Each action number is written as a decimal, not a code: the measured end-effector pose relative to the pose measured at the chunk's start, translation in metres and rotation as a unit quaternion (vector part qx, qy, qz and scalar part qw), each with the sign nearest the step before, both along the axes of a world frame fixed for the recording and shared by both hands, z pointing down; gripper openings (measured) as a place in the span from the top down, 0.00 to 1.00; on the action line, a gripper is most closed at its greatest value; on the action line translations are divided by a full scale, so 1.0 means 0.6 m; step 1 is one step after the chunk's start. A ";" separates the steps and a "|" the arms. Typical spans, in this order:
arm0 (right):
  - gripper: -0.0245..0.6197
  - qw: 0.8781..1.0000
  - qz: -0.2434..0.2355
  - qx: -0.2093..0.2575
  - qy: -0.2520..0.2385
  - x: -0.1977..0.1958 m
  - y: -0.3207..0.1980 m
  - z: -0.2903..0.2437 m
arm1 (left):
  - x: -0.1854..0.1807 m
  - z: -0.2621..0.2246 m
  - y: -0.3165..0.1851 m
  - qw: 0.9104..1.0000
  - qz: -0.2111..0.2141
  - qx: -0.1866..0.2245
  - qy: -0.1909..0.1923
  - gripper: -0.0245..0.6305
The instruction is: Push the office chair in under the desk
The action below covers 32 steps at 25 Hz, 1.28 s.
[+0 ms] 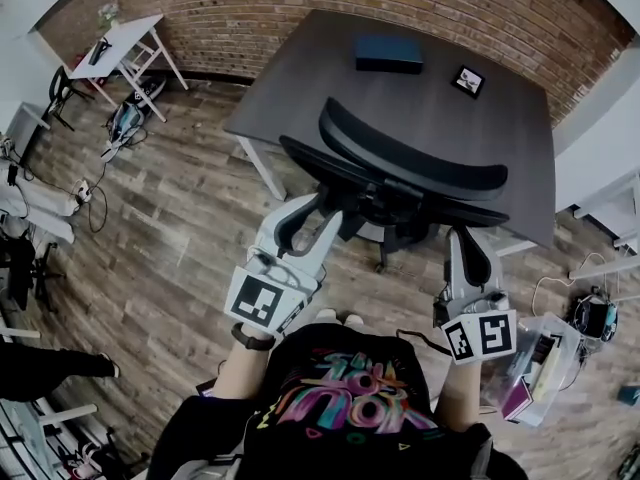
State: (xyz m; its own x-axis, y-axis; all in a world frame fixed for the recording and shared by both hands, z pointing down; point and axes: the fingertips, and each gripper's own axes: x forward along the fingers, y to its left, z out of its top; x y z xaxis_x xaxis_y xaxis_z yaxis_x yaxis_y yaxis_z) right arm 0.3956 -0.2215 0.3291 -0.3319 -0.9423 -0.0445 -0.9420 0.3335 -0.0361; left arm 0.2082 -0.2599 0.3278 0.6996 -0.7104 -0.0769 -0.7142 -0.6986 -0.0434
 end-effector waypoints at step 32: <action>0.96 1.000 0.014 -0.019 0.020 0.007 0.010 0.030 | -0.005 0.036 0.007 1.000 0.002 -0.022 -0.012 0.96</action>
